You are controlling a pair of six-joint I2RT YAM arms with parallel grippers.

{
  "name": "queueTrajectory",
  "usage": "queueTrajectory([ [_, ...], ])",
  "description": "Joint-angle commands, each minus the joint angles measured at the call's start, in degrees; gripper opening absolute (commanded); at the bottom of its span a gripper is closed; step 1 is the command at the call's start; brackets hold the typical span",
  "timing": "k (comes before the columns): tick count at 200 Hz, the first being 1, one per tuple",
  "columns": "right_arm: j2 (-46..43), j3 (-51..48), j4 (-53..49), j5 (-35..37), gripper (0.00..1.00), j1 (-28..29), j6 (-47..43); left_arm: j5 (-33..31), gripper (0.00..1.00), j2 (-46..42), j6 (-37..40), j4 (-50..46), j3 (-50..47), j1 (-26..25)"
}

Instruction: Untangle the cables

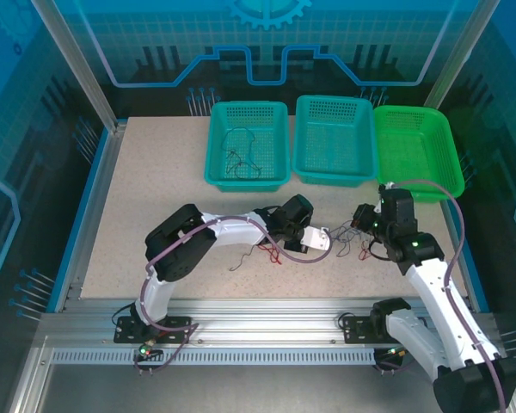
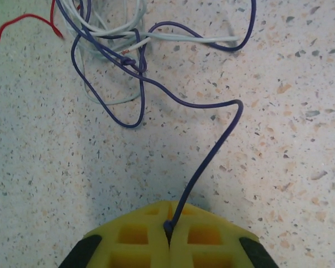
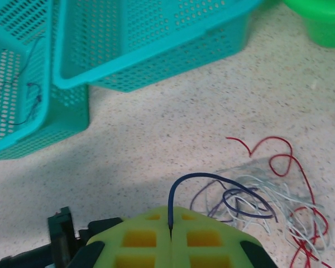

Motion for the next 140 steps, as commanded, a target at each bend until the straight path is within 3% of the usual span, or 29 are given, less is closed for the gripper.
queueTrajectory([
  [1, 1.9, -2.2, -1.7, 2.1, 0.16, -0.6, 6.0, 1.8, 0.00, -3.1, -2.7, 2.7, -2.1, -0.7],
  [37, 10.2, -6.5, 5.1, -0.5, 0.32, 1.5, 14.4, 2.1, 0.00, -10.1, -8.1, 12.2, -7.8, -2.6],
  [57, 18.2, -6.9, 8.9, -0.6, 0.36, 3.2, 19.8, -0.9, 0.00, -11.4, -8.1, 15.3, -9.3, -3.9],
  [83, 29.4, -2.4, 6.6, 3.3, 0.38, 5.5, 21.9, -2.2, 0.00, -14.0, -9.9, 20.1, -11.8, -4.4],
  [113, 38.9, 1.6, 1.3, 7.6, 0.35, 4.6, 24.8, -4.2, 0.00, -19.6, -13.6, 27.4, -16.0, -4.4],
  [140, 38.4, 1.1, 1.5, 8.7, 0.23, 2.2, 27.3, -9.1, 0.00, -26.9, -19.1, 33.7, -20.5, -4.0],
])
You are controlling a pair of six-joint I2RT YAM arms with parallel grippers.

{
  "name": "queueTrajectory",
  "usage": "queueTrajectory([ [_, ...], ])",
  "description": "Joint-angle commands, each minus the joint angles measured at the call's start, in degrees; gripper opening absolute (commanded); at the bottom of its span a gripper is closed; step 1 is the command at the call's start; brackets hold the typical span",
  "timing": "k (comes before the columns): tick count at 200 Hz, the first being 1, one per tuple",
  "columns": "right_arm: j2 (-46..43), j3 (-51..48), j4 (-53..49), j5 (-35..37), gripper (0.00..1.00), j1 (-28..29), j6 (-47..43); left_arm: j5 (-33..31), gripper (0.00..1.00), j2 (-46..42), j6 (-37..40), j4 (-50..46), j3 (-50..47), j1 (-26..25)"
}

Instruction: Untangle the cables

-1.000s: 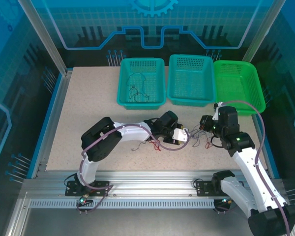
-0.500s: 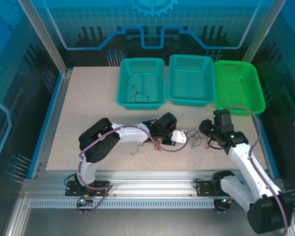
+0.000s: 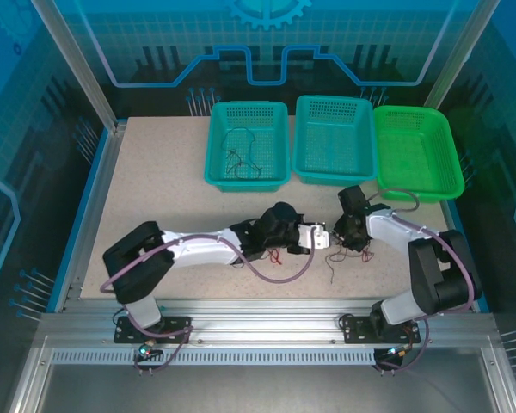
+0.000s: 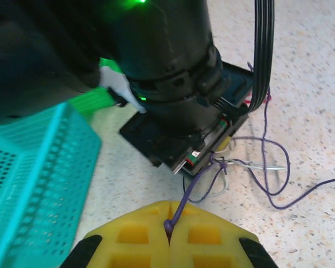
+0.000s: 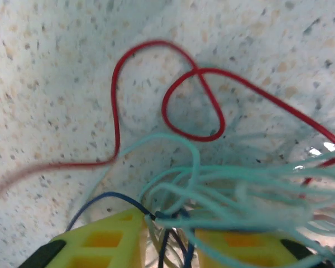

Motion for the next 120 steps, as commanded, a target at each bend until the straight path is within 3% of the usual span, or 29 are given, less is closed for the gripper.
queueTrajectory([
  [1, 0.0, -0.4, -2.0, 3.8, 0.23, -2.6, 4.3, -4.7, 0.00, -7.5, -6.7, 9.7, -3.0, 0.5],
  [36, -4.9, -5.4, -0.9, 4.7, 0.06, -9.4, 6.1, -9.3, 0.00, -19.9, -23.4, 6.5, -7.6, 5.8],
  [93, -10.1, -8.5, -2.7, 5.4, 0.12, -22.0, 1.9, -11.4, 0.00, -42.3, -45.2, -0.3, -16.5, 18.2],
  [120, -10.4, -9.1, 0.2, 2.2, 0.07, -23.9, -1.0, -7.1, 0.00, -45.6, -47.0, -4.0, -15.9, 21.1],
])
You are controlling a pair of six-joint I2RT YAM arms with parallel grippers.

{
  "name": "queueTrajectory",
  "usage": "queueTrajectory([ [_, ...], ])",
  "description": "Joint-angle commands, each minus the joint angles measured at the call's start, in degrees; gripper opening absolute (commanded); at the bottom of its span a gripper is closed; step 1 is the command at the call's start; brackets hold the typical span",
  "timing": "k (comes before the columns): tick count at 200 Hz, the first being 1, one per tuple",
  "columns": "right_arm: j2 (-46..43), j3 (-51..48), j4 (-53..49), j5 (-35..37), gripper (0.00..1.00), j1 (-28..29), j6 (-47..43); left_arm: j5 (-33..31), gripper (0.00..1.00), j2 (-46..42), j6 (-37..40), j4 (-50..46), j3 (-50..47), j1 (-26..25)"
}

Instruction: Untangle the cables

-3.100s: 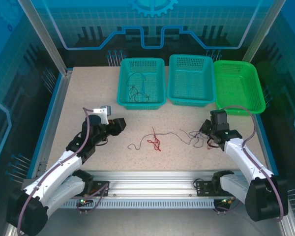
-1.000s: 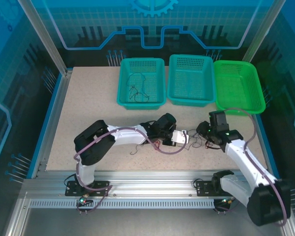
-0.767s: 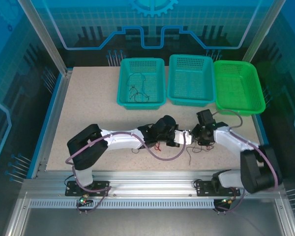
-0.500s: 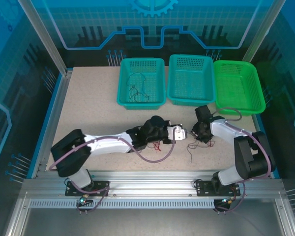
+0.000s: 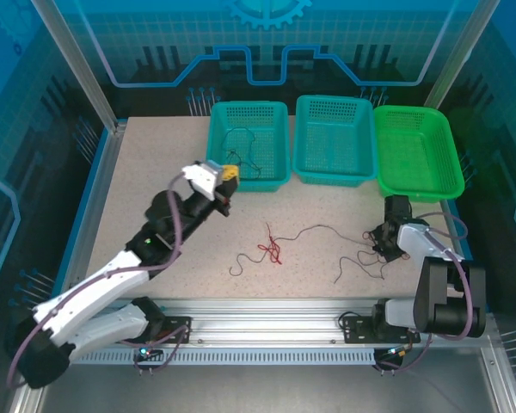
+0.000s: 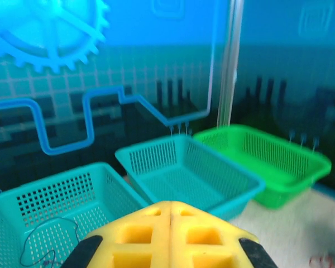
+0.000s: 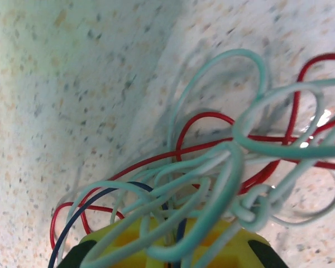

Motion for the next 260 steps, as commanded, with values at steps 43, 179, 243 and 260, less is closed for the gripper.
queueTrajectory([
  [43, -6.7, -0.3, 4.7, -7.2, 0.00, 3.1, -11.5, 29.8, 0.21, 8.2, 6.0, -2.7, 1.2, 0.3],
  [179, -20.4, 8.1, -3.2, -9.6, 0.00, 16.8, -16.8, 33.8, 0.78, 51.5, 28.0, -12.9, 27.9, -16.9],
  [243, -18.8, 9.6, -2.0, -9.0, 0.00, 17.2, -17.3, 26.4, 0.15, 56.3, 19.5, -7.7, 27.2, -16.1],
  [260, -17.1, 9.3, -1.9, -6.8, 0.00, 17.3, -17.8, 27.1, 0.00, 53.3, 17.2, -1.3, 24.2, -16.2],
])
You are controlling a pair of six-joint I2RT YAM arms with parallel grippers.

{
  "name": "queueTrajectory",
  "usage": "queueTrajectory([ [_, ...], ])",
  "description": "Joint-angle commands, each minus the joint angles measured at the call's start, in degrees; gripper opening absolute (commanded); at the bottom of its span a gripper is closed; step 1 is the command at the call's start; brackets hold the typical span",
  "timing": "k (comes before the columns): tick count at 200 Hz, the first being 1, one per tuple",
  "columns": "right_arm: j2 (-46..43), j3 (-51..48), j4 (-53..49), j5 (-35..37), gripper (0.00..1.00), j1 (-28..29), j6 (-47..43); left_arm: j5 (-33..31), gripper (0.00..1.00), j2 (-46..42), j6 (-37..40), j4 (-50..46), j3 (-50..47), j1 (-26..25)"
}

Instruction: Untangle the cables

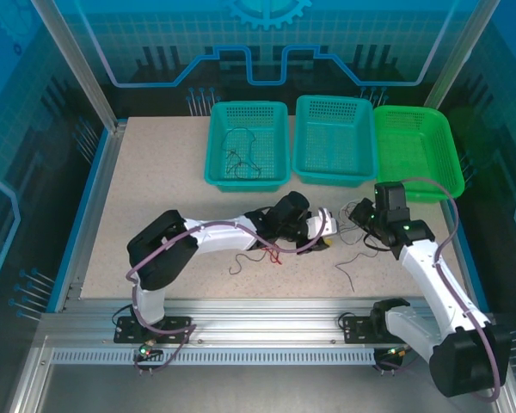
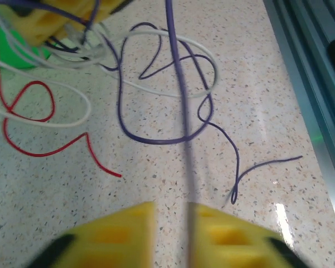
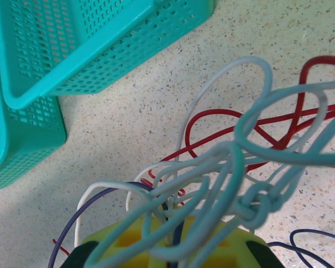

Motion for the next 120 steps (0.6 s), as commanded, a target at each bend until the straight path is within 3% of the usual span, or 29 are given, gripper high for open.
queueTrajectory([
  [1, 2.0, 1.2, 0.0, 2.1, 0.00, 0.9, -1.4, 0.2, 0.00, -3.4, -5.0, 9.2, -2.7, 0.2],
  [28, 5.4, -2.3, 4.7, 5.3, 0.16, 1.2, -3.1, 2.9, 0.00, -9.2, -11.3, 18.9, -6.6, 0.2],
  [60, 13.8, -5.2, 6.1, 13.3, 0.12, -1.1, 2.5, 2.5, 0.00, -14.0, -12.5, 21.4, -8.6, 0.2],
  [95, 19.4, -6.2, 6.3, 15.4, 0.21, -6.6, 4.0, 1.5, 0.00, -19.4, -13.6, 24.1, -12.4, 0.4],
  [120, 20.4, -6.5, 5.8, 15.7, 0.25, -11.2, 3.8, 1.3, 0.00, -23.5, -18.4, 30.5, -16.7, 1.7],
])
